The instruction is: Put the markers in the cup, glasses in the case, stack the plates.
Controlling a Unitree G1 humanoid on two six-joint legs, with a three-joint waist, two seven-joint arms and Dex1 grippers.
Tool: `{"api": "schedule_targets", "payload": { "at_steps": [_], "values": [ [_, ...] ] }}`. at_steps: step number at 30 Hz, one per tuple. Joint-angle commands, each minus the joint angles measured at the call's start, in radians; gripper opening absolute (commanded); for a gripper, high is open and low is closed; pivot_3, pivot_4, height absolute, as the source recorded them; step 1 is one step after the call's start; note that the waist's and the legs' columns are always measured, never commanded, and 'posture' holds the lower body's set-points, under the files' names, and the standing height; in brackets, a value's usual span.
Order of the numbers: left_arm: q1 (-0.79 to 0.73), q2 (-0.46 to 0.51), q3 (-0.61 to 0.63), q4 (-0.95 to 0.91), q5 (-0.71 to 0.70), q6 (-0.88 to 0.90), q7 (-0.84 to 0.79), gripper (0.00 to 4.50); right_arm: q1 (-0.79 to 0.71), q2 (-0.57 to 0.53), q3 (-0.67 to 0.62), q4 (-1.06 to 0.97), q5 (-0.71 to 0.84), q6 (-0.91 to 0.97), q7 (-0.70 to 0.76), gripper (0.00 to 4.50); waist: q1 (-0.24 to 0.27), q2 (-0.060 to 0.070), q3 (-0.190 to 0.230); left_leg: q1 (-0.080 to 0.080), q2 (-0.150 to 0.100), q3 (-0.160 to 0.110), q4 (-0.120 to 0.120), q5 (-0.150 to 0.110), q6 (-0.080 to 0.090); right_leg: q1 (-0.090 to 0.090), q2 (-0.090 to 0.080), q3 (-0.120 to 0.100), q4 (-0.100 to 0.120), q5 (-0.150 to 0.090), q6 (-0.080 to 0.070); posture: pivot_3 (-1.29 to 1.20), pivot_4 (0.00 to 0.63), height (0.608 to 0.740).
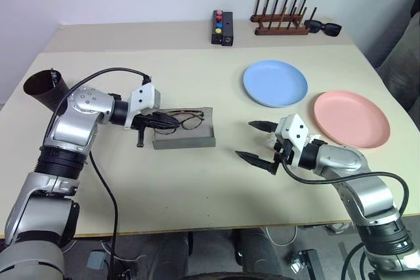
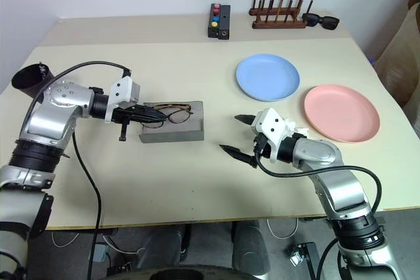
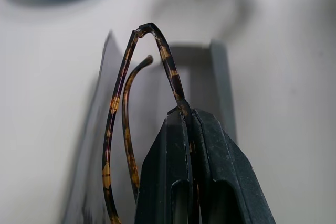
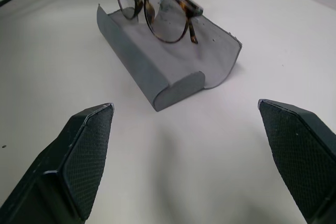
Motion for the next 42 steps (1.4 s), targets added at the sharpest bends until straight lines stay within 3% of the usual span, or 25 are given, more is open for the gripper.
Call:
{"api": "schedule_targets", "payload": {
  "at_steps": [1, 20, 23, 29, 40, 42],
  "values": [
    [-0.037, -0.025, 0.004, 0.055, 0.002, -0.032, -0.015, 0.03, -0.013, 0.003, -0.005, -0.016, 0.005, -0.014, 0.005, 4.50, 0.002, 0.000, 0.000, 0.000, 0.000, 0.000, 0.000, 0.000, 0.000, 0.000, 0.000, 0.000, 0.000, 0.000, 0.000, 0.00, 0.150, 0.734],
    [-0.085, -0.084, -0.065, 0.215, 0.054, -0.071, -0.188, 0.03, 0.011, -0.002, -0.016, -0.046, 0.011, -0.002, -0.002, 4.50, -0.001, 0.000, 0.000, 0.000, 0.000, 0.000, 0.000, 0.000, 0.000, 0.000, 0.000, 0.000, 0.000, 0.000, 0.000, 0.00, 0.150, 0.734],
    [-0.088, -0.089, -0.065, 0.230, 0.064, -0.075, -0.181, 0.91, 0.012, -0.002, -0.014, -0.048, 0.011, -0.002, -0.005, 4.50, -0.002, 0.000, 0.000, 0.000, 0.000, 0.000, 0.000, 0.000, 0.000, 0.000, 0.000, 0.000, 0.000, 0.000, 0.000, 0.00, 0.150, 0.734],
    [-0.105, -0.110, -0.037, 0.263, 0.066, -0.108, -0.122, 3.83, 0.009, -0.001, -0.010, -0.049, 0.011, -0.001, -0.005, 4.50, -0.001, 0.000, 0.000, 0.000, 0.000, 0.000, 0.000, 0.000, 0.000, 0.000, 0.000, 0.000, 0.001, 0.000, 0.001, 0.00, 0.150, 0.734],
    [-0.163, -0.151, 0.088, 0.220, -0.058, -0.006, -0.075, 3.83, -0.004, 0.003, -0.002, -0.034, 0.007, -0.007, 0.002, 4.50, -0.002, 0.000, 0.000, 0.000, 0.000, 0.000, 0.000, 0.000, 0.000, 0.000, 0.000, 0.000, 0.001, 0.000, 0.001, 0.00, 0.150, 0.734],
    [-0.174, -0.150, 0.117, 0.215, -0.081, 0.012, -0.061, 3.30, -0.003, 0.003, -0.002, -0.037, 0.007, -0.007, 0.002, 4.50, -0.003, 0.000, 0.000, 0.000, 0.000, 0.000, 0.000, 0.000, 0.000, 0.000, 0.000, 0.000, 0.001, 0.000, 0.001, 0.00, 0.150, 0.734]
  ]
}}
